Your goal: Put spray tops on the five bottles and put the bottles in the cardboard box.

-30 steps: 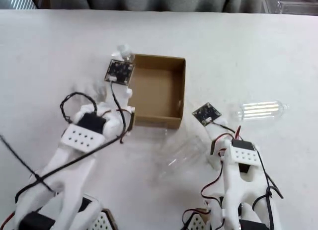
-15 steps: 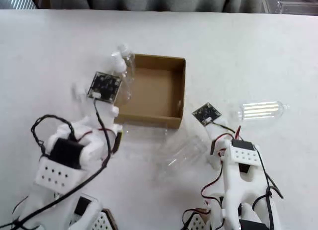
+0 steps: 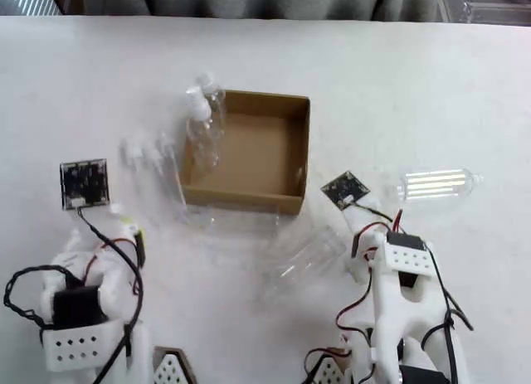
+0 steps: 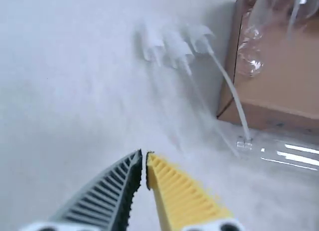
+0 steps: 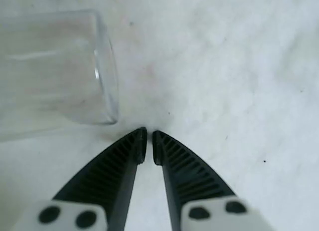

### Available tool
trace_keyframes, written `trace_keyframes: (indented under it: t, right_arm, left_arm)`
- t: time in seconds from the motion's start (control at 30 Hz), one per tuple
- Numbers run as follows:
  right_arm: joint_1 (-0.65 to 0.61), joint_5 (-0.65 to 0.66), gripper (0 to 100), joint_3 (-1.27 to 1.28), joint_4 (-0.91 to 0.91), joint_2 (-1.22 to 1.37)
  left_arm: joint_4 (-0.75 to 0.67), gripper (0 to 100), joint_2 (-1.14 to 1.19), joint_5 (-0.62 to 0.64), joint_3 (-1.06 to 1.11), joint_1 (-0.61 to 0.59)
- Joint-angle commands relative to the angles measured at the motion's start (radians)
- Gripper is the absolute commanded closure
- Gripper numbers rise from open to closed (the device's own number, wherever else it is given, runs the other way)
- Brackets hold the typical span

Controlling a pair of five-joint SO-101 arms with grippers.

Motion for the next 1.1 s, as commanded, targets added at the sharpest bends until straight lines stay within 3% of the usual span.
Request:
trace_keyframes:
  t: [0.0,0.17,0.43,0.5,0.7,0.83,1.07]
  right_arm:
    - [0.007,-0.025,98.2,-0.115,0.11,-0.005]
    - [0.007,0.046,98.2,-0.269,0.303,-0.015]
    - [-0.088,0.628,97.9,-0.491,0.796,-0.016]
    - [-0.134,0.663,94.7,-0.496,0.802,-0.016]
    - [-0.334,0.669,72.4,-0.453,0.799,-0.016]
    - [-0.43,0.669,70.7,-0.39,0.684,-0.015]
    - [-0.435,0.747,70.6,-0.341,0.579,-0.013]
  left_arm:
    - [-0.048,97,-0.038,-0.028,0.06,-0.01]
    - [-0.06,97,-0.038,-0.028,0.089,-0.001]
    - [-0.195,97,-0.038,-0.028,0.18,-0.001]
    - [-0.238,97,-0.036,-0.028,0.212,-0.001]
    - [-0.37,97,-0.036,-0.028,0.301,-0.007]
    - [-0.373,97,-0.036,-0.026,0.301,-0.012]
    - [-0.374,97,-0.036,-0.026,0.299,-0.042]
